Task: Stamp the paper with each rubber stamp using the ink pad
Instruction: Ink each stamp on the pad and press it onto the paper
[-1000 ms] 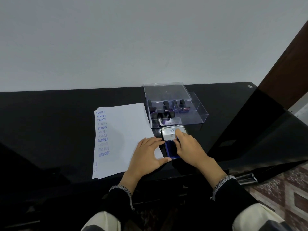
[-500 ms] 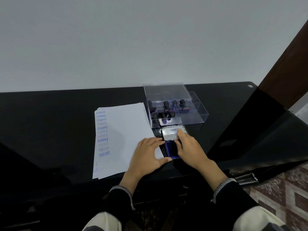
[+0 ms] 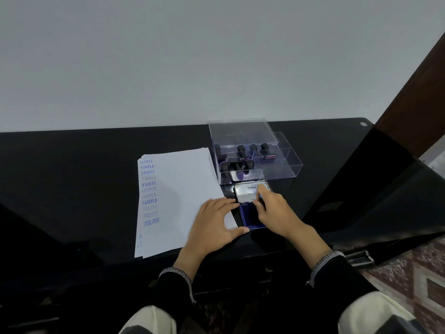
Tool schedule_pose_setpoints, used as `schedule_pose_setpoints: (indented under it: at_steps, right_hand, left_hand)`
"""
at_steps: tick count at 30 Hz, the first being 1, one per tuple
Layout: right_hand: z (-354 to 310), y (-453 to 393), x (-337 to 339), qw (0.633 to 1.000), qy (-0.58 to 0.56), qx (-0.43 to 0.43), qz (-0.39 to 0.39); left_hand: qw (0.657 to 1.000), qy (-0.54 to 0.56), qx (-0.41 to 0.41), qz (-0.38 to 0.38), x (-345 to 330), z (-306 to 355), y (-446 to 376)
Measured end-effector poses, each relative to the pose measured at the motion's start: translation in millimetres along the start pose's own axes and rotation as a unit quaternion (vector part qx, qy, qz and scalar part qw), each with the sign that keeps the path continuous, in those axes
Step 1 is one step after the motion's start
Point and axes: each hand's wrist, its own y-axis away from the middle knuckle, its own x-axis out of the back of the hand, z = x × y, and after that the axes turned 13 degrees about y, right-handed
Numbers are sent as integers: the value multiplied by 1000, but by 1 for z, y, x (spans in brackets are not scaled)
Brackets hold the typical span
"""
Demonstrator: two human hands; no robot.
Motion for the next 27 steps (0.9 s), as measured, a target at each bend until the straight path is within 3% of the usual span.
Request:
schedule_pose_setpoints:
  at_steps: [4, 17, 27]
  right_hand:
    - [1, -3, 1, 1000, -20, -5, -5]
    - [-3, 30, -25, 991, 53, -8, 123]
    - [2, 8, -3, 1000, -8, 3, 24]
  left_hand:
    - [1000, -5, -2, -2, 0, 0, 0]
    - [1000, 2, 2, 0, 0, 0, 0]
    - [1000, -2, -3, 4, 1, 0, 0]
